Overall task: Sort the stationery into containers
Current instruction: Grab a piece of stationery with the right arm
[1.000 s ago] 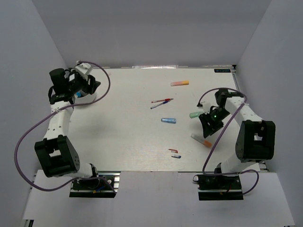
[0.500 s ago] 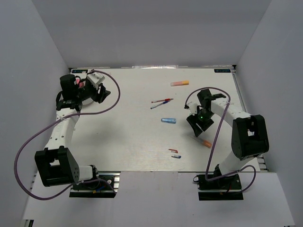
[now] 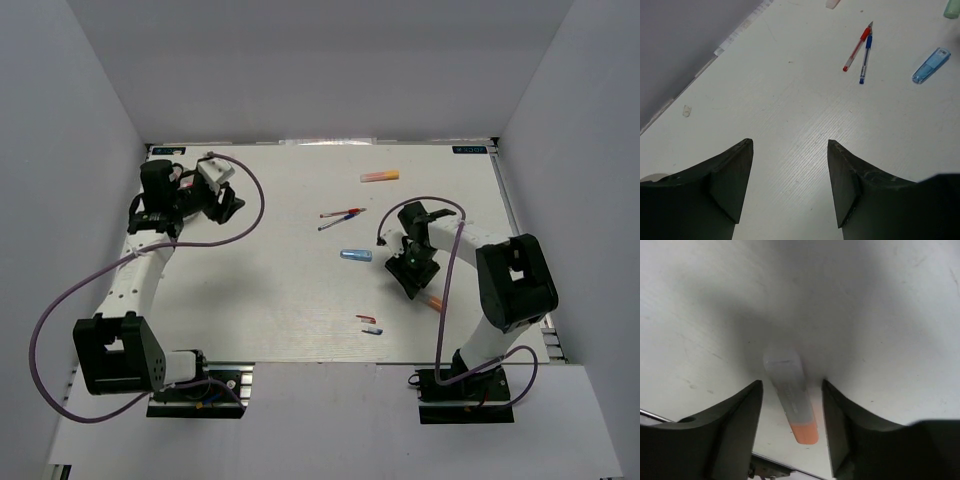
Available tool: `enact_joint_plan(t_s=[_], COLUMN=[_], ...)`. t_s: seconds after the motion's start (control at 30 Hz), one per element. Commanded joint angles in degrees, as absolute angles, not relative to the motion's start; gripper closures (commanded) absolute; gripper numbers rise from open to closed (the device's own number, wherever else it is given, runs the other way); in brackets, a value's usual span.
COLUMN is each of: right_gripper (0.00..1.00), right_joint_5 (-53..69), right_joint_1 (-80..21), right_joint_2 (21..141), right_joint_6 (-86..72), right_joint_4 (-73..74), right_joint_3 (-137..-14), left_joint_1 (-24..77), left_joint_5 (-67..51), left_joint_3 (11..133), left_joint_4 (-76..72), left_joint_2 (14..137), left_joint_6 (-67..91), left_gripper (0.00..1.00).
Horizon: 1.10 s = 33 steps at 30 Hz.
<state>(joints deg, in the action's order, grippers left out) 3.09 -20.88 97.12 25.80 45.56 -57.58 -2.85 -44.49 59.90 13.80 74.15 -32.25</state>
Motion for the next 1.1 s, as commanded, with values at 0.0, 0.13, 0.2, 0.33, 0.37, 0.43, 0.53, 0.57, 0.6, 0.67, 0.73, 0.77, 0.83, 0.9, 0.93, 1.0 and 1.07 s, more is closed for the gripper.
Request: enact_joint_plan(t_s=[0.0, 0.13, 0.2, 0.33, 0.37, 0.43, 0.53, 0.57, 0.6, 0.67, 0.73, 0.77, 0.83, 0.9, 0.93, 1.0, 1.07], right_gripper=[0.46, 0.6, 0.74, 0.94, 1.0, 1.0, 1.0, 1.0, 1.0, 1.0, 1.0, 1.0, 1.0, 1.0, 1.0, 1.0, 1.0], right_joint_5=[2.46, 2.2, 2.72, 7.88, 9.82, 14.05, 19.24, 19.94, 21.87, 24.5, 26.45, 29.33, 32.51, 34.01, 34.19, 30.52, 28.22], right_joint_1=[-21.18, -21.09, -21.01, -20.74, -20.57, -20.92, -20.48, -20.48, -20.65, -20.48, -20.56, -20.65, -20.65, -20.74, -20.74, -21.35, -21.36], right_joint_2=[97.38, 96.77, 96.07, 95.89, 95.45, 95.8, 100.08, 101.15, 103.6, 106.07, 109.84, 110.91, 112.84, 111.72, 110.58, 108.38, 105.56], right_joint_6=[25.75, 26.1, 26.54, 27.42, 27.42, 26.46, 23.66, 23.12, 21.64, 19.09, 16.45, 13.65, 11.44, 5.99, 4.15, -2.43, -5.78], right_joint_4=[43.51, 43.07, 43.76, 47.98, 48.42, 49.13, 52.45, 53.17, 53.96, 54.05, 54.75, 55.36, 56.94, 56.44, 56.43, 54.24, 53.7], right_joint_3=[-55.99, -54.06, -53.7, -58.44, -60.19, -61.87, -68.62, -70.56, -73.53, -75.92, -77.07, -77.69, -80.15, -81.21, -81.21, -80.95, -80.6], left_joint_1=[-0.01, 4.3, 7.2, 12.47, 13.7, 18.18, 25.82, 27.84, 32.21, 36.72, 43.22, 45.16, 50.42, 54.47, 55.62, 57.56, 60.28], left_joint_5=[-44.48, -43.16, -43.15, -43.94, -43.86, -43.16, -40.01, -38.95, -36.59, -34.56, -32.62, -29.56, -26.47, -22.51, -21.37, -18.21, -16.62], left_joint_3=[61.79, 62.05, 61.79, 60.21, 59.68, 57.66, 53.98, 52.66, 49.95, 47.3, 42.82, 40.89, 36.24, 35.16, 35.24, 35.16, 35.24], left_joint_4=[16.17, 17.75, 18.11, 17.76, 17.49, 16.53, 13.11, 11.96, 9.08, 6.78, 5.37, 1.18, -4.81, -10.27, -11.24, -15.63, -18.0], left_joint_2=[72.6, 72.69, 72.51, 73.03, 73.12, 73.04, 71.2, 70.76, 69.53, 69.08, 68.82, 67.95, 67.24, 68.2, 69.07, 71.1, 72.59], left_joint_6=[-34.88, -36.73, -38.48, -40.34, -40.95, -42.44, -47.44, -48.94, -50.61, -53.33, -59.29, -60.72, -64.05, -66.26, -66.79, -67.5, -70.39], left_gripper=[0.29, 0.29, 0.29, 0.29, 0.29, 0.3, 0.31, 0.31, 0.31, 0.31, 0.31, 0.32, 0.33, 0.34, 0.34, 0.35, 0.36])
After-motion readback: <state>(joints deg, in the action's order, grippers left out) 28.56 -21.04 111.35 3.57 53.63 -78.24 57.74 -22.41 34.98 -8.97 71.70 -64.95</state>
